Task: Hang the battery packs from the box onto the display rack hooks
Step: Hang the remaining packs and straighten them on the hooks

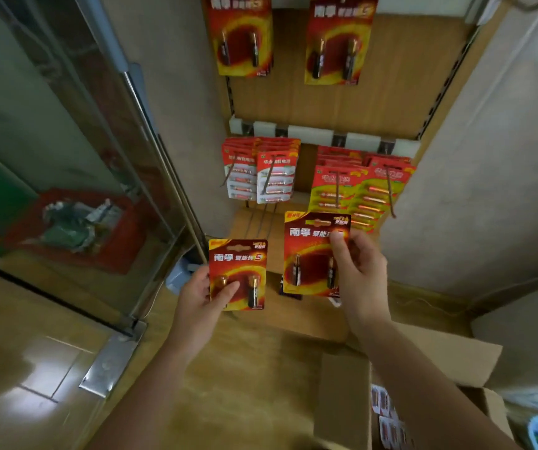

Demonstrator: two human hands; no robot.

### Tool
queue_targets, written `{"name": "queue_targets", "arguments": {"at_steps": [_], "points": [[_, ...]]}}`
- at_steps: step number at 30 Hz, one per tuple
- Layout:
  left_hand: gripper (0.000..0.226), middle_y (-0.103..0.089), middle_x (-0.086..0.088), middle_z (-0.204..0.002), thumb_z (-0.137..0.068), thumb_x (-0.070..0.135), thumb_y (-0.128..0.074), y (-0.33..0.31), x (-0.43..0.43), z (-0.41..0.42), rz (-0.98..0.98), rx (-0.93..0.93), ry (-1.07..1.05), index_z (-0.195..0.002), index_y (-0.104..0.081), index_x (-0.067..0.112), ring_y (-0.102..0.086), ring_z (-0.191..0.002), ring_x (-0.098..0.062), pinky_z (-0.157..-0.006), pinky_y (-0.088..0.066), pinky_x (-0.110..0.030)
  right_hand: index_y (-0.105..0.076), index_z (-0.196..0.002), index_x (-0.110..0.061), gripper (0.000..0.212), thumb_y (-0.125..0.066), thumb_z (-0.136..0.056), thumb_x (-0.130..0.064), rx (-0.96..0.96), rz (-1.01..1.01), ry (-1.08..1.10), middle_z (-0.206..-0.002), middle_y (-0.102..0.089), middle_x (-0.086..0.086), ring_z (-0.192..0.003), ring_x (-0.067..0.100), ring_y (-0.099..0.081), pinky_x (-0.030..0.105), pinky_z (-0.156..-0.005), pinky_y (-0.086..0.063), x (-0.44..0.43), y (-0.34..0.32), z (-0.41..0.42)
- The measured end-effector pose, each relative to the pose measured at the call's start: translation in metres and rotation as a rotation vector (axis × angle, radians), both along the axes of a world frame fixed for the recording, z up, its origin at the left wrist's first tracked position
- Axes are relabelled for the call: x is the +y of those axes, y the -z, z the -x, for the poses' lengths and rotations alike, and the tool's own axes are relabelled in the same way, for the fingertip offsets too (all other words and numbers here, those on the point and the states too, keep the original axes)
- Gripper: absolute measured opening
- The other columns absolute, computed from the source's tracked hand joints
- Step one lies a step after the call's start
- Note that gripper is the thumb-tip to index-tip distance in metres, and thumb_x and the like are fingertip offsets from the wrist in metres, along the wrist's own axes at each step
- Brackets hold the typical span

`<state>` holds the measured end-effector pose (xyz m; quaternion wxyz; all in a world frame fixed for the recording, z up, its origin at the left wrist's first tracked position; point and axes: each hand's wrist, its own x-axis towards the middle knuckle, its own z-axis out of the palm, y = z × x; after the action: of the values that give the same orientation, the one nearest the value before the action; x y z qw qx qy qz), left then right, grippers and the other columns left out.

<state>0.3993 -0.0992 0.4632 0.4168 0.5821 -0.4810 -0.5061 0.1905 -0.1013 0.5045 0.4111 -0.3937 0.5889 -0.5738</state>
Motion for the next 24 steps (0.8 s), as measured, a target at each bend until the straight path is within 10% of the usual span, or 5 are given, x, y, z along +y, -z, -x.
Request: {"name": "queue_targets", "arguments": {"at_steps": [24], "points": [[0.027,-0.070,0.002,-0.103,-0.084,0.017,-0.060,-0.181,-0.146,0.024,0.272,0.024,0.036,-0.110,-0.056,0.020,-0.066,-0.099,-0.007,-0.086,-0.053,-0.030,-0.057,-0.104,-0.020,0.032,-0.049,-0.085,-0.044,0.065,0.185,0.261,-0.099,-0.066,-0.007,-0.094,0.007,-0.065,0.019,-0.065,-0.057,-0.138,-0.155,0.001]]}}
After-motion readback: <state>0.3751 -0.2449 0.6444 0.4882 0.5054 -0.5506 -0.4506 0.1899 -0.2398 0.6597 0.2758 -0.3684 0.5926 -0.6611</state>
